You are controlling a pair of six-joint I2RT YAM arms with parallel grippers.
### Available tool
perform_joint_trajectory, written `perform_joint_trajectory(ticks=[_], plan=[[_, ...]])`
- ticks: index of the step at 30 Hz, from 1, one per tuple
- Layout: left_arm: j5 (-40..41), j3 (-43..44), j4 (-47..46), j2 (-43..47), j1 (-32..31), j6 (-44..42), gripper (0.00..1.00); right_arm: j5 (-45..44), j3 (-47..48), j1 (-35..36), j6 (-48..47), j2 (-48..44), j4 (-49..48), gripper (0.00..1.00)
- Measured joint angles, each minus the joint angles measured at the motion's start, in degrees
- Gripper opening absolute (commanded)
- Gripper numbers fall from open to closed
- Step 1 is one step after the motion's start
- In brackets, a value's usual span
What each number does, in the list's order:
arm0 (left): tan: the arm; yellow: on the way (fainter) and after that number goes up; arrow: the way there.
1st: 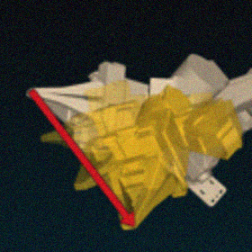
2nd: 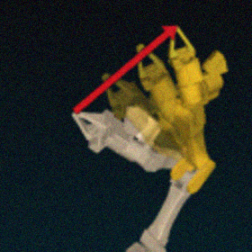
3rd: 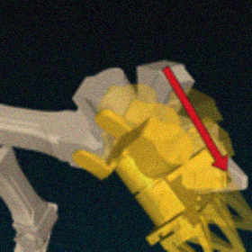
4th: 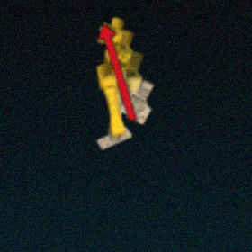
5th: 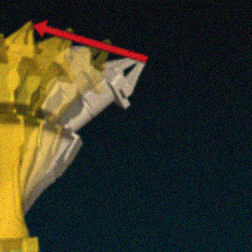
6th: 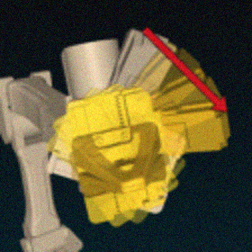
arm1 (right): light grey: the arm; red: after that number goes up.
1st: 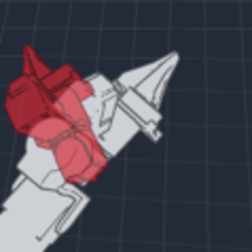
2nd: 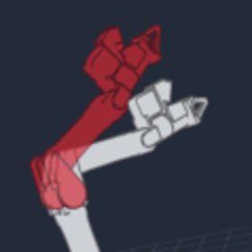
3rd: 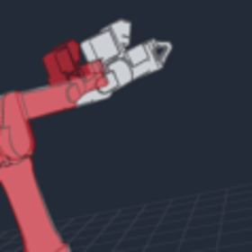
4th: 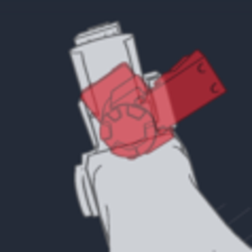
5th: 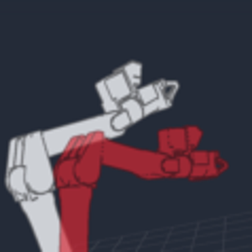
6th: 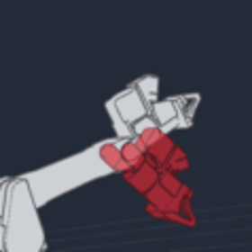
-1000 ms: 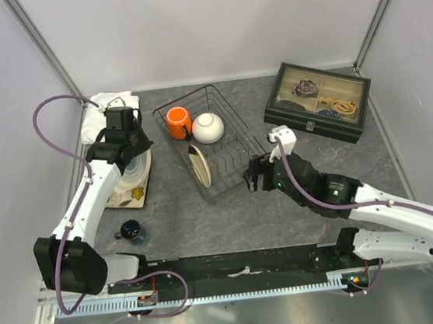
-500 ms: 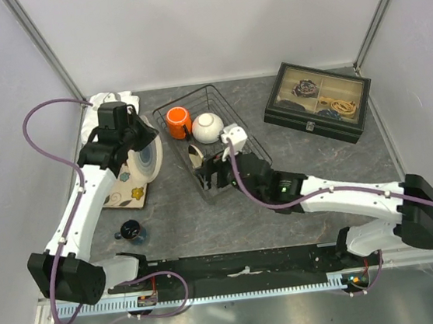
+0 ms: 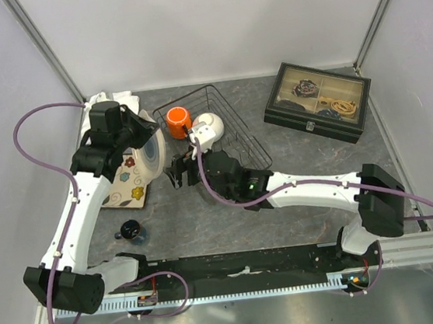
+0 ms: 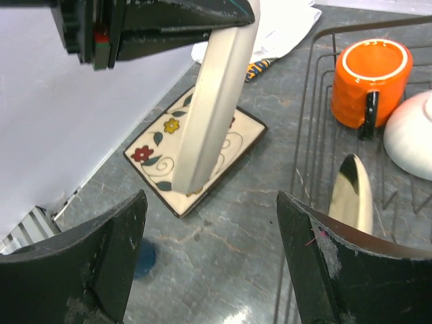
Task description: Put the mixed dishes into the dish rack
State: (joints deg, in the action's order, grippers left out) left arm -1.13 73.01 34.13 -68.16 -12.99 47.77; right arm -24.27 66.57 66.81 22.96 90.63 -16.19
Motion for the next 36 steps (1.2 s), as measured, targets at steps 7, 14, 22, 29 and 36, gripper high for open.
perform_joint_trajectory(ticks=[7, 14, 22, 29, 36], plan=[[-0.52, -0.35, -0.17, 2.73, -0.07, 0.7, 0.01, -0.09, 5.25, 0.0, 1.25, 4.85, -0.7, 0.86], [-0.57, -1.18, -0.52, 5.01, -0.07, 1.05, 0.01, 0.2, 9.05, -0.72, 3.39, 8.11, -0.87, 0.85], [-0.85, -4.17, -0.5, 7.37, -0.07, 2.34, 0.02, 3.78, 10.69, -5.14, 8.13, 9.97, -1.38, 0.84], [-0.98, -4.31, -0.83, 7.37, -0.07, 2.67, 0.02, 6.4, 13.14, -6.32, 10.64, 12.85, -1.9, 0.83], [-0.98, -4.31, -0.9, 7.34, -0.07, 2.8, 0.02, 7.48, 14.49, -6.34, 12.55, 15.21, -2.19, 0.79]])
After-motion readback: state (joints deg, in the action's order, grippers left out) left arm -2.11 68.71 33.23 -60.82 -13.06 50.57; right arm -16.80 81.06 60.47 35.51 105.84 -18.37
